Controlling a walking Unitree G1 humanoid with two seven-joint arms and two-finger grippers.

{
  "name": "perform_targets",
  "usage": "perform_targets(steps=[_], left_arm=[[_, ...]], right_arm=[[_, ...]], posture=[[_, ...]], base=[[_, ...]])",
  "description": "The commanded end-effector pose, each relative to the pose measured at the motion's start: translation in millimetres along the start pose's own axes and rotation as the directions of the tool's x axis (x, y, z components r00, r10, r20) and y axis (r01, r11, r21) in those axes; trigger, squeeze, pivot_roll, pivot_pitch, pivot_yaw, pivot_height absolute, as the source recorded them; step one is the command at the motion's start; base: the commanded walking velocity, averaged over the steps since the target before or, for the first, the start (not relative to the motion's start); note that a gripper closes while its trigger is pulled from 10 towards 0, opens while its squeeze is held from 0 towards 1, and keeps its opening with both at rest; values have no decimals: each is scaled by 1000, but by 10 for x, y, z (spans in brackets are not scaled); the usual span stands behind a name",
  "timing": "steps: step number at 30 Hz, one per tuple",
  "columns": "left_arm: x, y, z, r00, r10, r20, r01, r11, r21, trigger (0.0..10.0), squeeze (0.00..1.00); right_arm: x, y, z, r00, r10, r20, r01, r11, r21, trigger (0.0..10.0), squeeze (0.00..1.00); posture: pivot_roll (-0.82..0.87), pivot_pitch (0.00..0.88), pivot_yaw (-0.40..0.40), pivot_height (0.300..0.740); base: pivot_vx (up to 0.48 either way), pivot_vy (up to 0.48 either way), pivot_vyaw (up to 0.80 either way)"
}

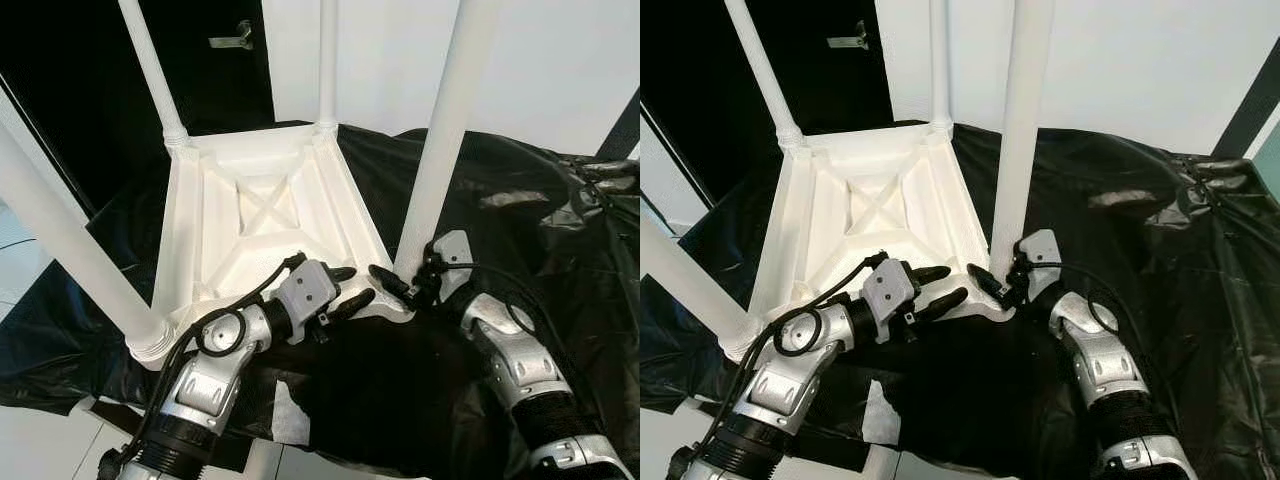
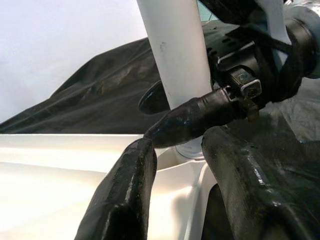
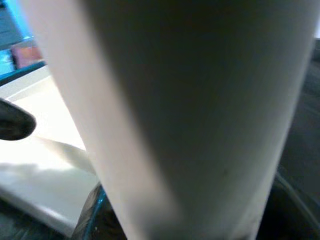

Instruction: Building children table

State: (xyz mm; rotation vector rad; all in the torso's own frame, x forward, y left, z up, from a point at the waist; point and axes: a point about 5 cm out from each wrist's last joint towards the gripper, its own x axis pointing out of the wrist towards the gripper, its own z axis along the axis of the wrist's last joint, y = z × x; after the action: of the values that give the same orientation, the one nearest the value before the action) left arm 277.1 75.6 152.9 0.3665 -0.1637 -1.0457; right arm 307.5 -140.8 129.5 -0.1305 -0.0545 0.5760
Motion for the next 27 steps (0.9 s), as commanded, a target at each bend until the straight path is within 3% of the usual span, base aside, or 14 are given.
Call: perform_targets(steps=[1,2,3,4,6,10,16,23,24,27], left_arm=[[-14,0,-2,1000,23,-7,-23,1000,-2,10000,0],[-15,-6,-2,1000,23,-7,-23,1000,-4,10000,0],[-15,-6,-2,1000,23,-7,-23,1000,-4,10000,0],[-14,-11,-1,1000,23,-6,-23,1000,-5,10000,0],[-14,-11,-1,1000,23,-6,-23,1000,-5,10000,0],[-8,-19,1,1000,20,-3,-20,1000,-8,10000,0],[-3,-2,5,1000,18,-2,-18,1000,-3,10000,0],[11,-30,0,1000,10,-2,-10,1000,-8,10000,0],[16,-40,-1,1000,6,-2,-6,1000,-9,10000,0],[28,-40,4,1000,2,-1,-2,1000,-8,10000,0]], right_arm=[[-12,64,-95,990,-130,-50,131,991,26,10000,0],[-7,89,-100,972,-229,-59,232,972,40,10000,0],[-7,89,-100,972,-229,-59,232,972,40,10000,0],[-8,104,-104,949,-306,-71,309,950,43,10000,0],[-8,104,-104,949,-306,-71,309,950,43,10000,0],[-10,144,-93,912,-404,-73,407,913,25,10000,0],[-53,168,-85,828,-554,-87,559,828,44,10000,0],[-44,227,-49,830,-553,-75,557,828,60,10000,0],[-46,232,-33,830,-554,-70,558,828,58,10000,1000],[-67,250,5,851,-523,-39,525,848,78,10000,1000]], posture=[[14,0,-5,740],[13,0,-6,740],[13,0,-6,740],[11,0,-5,740],[11,0,-5,740],[8,0,0,740],[0,0,-6,740],[-17,0,7,740],[-17,0,7,740],[-20,0,10,740]], base=[[0,0,0],[0,0,0],[0,0,0],[0,0,0],[0,0,0],[0,0,0],[0,0,0],[0,0,0],[0,0,0],[0,0,0]])
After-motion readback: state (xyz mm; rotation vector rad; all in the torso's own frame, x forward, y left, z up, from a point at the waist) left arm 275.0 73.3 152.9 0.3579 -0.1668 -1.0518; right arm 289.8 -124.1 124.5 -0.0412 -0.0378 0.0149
